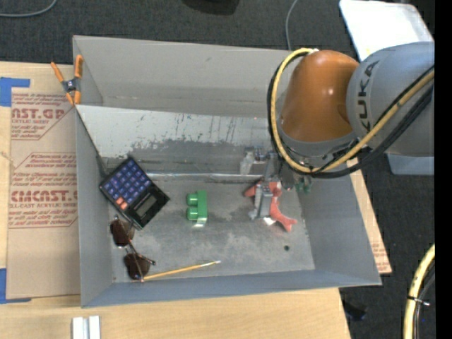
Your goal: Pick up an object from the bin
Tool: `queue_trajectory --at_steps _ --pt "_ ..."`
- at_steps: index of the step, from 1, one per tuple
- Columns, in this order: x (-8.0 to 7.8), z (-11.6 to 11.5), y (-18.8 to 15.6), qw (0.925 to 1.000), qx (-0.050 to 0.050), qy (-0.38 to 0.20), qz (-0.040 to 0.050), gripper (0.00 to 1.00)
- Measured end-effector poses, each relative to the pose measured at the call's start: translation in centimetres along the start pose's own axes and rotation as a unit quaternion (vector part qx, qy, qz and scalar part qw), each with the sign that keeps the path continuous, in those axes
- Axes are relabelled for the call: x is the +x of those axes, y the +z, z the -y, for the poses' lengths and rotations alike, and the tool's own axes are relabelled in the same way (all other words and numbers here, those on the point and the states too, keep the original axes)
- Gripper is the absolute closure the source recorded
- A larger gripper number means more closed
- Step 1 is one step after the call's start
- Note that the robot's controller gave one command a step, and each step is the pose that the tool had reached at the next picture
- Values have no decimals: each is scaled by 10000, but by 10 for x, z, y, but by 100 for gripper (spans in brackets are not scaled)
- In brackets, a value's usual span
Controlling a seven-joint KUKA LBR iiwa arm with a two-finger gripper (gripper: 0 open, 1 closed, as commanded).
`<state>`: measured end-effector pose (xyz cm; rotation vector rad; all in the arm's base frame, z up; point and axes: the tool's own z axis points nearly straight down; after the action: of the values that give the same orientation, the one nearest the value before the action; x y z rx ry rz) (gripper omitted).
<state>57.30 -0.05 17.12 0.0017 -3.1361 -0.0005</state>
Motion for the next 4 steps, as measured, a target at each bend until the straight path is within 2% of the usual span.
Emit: queue_trajectory --at_steps 1,2,3,4 --pt "-2 0 -4 10000 0 0 38 0" --pt "2 17 35 9985 -11 548 75 0" --pt "33 -36 95 9935 -12 1135 55 0" --pt "16 0 98 9969 -11 787 51 0"
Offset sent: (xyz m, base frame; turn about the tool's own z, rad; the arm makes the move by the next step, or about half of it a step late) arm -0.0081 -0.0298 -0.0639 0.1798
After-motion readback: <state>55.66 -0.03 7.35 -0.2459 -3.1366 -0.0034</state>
